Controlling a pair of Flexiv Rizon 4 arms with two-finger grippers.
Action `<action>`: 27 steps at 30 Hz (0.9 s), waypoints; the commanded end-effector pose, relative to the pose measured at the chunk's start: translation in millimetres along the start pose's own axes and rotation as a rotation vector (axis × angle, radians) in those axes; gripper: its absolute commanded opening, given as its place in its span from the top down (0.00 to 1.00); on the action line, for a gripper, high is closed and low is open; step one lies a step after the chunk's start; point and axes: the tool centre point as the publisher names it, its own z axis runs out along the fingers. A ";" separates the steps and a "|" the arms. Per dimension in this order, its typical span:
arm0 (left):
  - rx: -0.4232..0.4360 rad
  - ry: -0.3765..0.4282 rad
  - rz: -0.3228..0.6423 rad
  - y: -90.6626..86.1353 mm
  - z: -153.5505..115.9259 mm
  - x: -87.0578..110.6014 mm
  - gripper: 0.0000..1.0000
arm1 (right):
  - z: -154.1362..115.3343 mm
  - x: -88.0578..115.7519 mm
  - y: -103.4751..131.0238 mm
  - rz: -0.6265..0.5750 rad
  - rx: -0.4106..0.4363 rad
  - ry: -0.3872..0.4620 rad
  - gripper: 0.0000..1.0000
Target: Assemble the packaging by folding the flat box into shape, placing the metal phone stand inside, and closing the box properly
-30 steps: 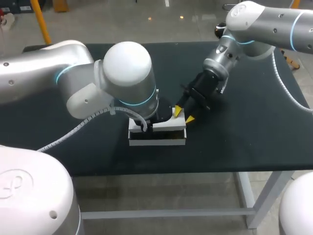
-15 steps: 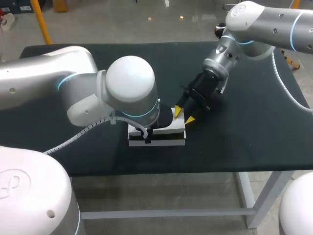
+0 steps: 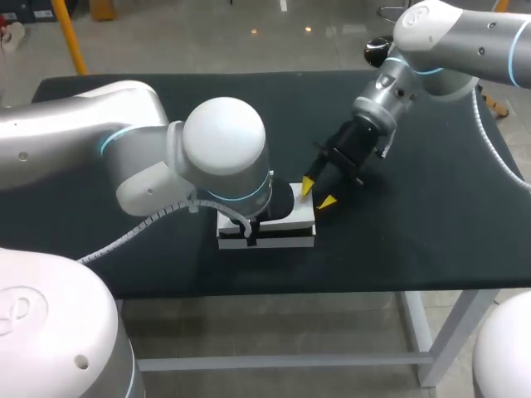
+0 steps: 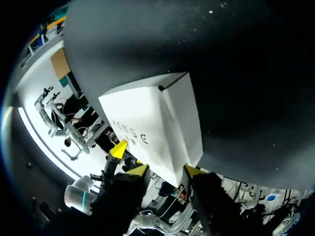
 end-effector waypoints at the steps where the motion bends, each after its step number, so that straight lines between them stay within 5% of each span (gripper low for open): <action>1: -0.009 0.003 -0.001 -4.4 3.8 2.6 0.54 | -2.5 -4.4 -14.6 -0.011 -0.043 0.013 0.53; 10: -0.010 0.012 -0.007 -4.7 6.8 4.3 0.54 | 4.6 2.6 -30.9 -0.097 -0.101 0.006 0.60; 14: -0.014 0.014 -0.007 -4.6 7.1 4.6 0.55 | 7.0 5.5 -34.5 -0.127 -0.129 -0.011 0.75; 17: -0.017 0.016 -0.006 -4.0 7.1 5.4 0.55 | 10.8 6.6 -38.0 -0.147 -0.186 -0.034 1.00; 27: -0.022 0.020 -0.008 -2.8 7.7 6.1 0.54 | 26.6 0.0 -46.2 -0.215 -0.332 -0.078 1.00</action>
